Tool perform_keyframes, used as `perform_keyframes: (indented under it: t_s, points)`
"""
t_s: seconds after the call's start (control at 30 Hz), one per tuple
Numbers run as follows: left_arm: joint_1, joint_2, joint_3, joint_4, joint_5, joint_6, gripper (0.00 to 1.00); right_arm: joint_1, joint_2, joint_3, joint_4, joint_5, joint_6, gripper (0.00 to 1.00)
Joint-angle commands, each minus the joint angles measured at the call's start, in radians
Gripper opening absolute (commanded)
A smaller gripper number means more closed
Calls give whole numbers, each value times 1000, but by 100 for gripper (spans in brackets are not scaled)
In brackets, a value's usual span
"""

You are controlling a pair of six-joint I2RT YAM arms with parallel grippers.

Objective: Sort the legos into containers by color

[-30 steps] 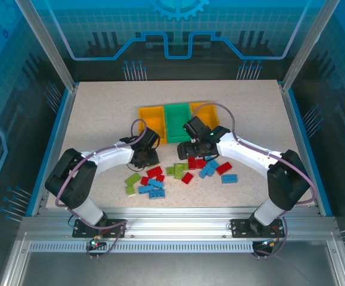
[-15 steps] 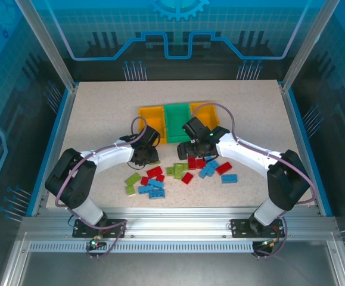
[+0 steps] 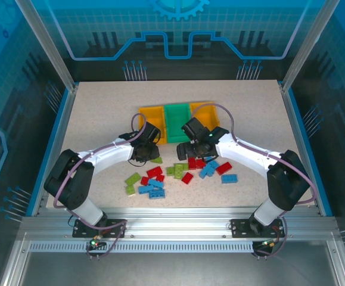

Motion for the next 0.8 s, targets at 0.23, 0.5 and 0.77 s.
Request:
perform_keyframes:
  t_s: [0.23,0.5,0.77]
  points:
    - [4,1,28,32,44,-3,22,16,14,-9,-26,26,19,93]
    - [3,-6,18,38,59,42,49,16,18,-4,-30,23,14,93]
    - [-58,56,67,-15,66,105,83,-10,-8,-15,-26,30,30,94]
